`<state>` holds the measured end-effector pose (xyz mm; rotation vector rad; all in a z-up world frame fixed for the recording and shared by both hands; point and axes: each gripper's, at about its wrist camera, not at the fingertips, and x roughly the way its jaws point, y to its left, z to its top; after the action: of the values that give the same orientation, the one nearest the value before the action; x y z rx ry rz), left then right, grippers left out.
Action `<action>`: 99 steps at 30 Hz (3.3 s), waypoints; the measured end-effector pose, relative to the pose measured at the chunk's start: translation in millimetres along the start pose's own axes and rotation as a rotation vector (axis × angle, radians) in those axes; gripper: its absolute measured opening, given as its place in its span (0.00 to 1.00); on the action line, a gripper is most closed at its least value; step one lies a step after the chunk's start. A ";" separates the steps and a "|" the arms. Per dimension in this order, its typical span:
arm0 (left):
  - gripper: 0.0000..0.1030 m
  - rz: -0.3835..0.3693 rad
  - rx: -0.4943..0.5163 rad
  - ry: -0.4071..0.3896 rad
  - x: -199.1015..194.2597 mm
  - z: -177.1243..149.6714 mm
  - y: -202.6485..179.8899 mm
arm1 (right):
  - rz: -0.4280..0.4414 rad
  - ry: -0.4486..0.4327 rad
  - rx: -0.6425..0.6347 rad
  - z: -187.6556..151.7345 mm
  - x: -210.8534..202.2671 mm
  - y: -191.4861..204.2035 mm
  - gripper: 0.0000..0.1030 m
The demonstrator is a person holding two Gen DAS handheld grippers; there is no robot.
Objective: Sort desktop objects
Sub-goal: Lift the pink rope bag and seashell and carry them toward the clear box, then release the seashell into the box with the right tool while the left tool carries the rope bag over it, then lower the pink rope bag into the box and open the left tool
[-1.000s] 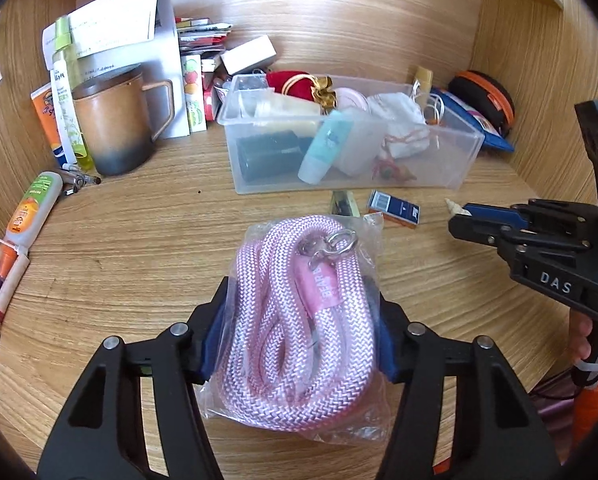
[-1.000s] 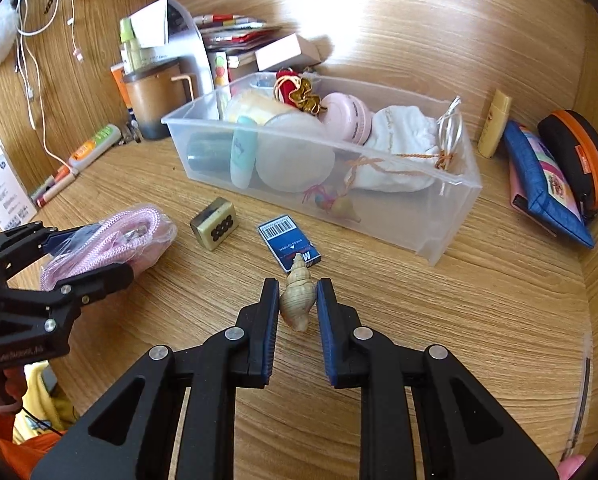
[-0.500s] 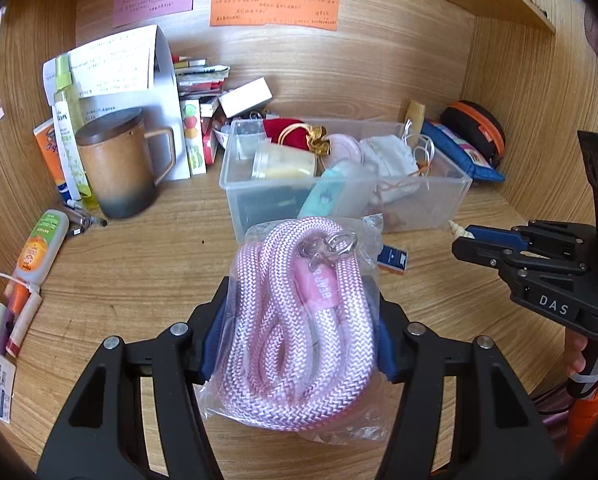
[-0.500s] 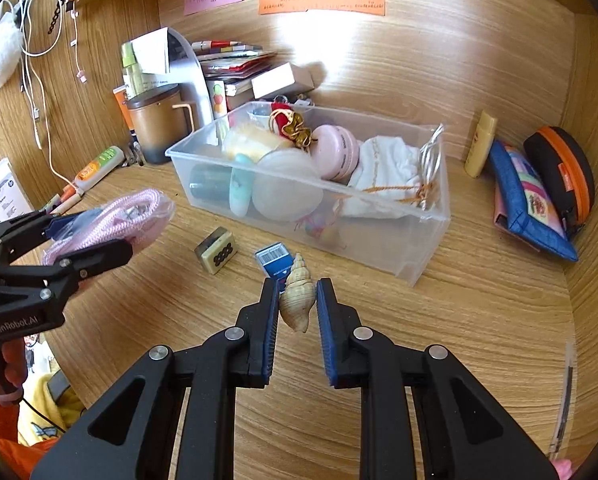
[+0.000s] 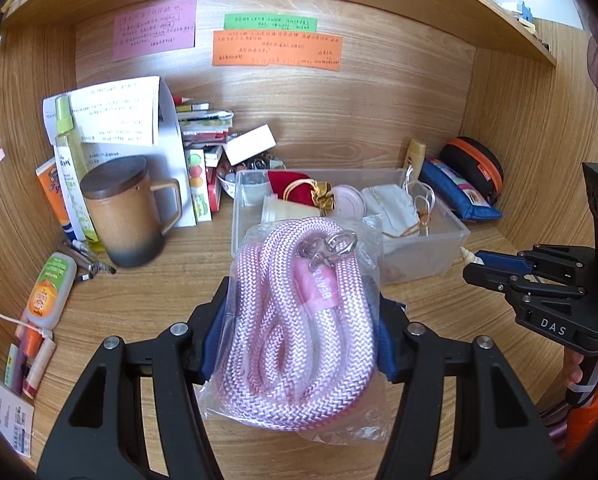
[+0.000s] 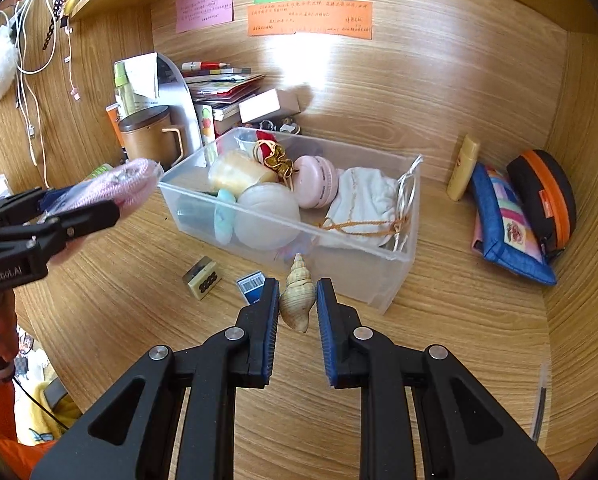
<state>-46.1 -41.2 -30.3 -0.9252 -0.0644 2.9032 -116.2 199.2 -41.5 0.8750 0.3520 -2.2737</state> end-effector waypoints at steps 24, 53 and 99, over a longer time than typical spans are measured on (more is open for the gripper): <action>0.58 -0.003 0.010 -0.014 39.3 54.2 18.0 | -0.010 -0.033 0.033 35.4 14.6 -23.1 0.17; 0.58 -0.047 0.009 0.105 125.2 74.1 20.9 | -0.014 0.064 0.085 53.1 76.2 -56.2 0.17; 0.81 -0.058 0.042 0.135 113.0 69.0 13.5 | -0.074 0.066 0.024 51.8 63.1 -35.2 0.53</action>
<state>-178.8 -43.9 -40.0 -1.0899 -0.0196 2.7706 -200.3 170.6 -45.3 0.9658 0.3925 -2.3247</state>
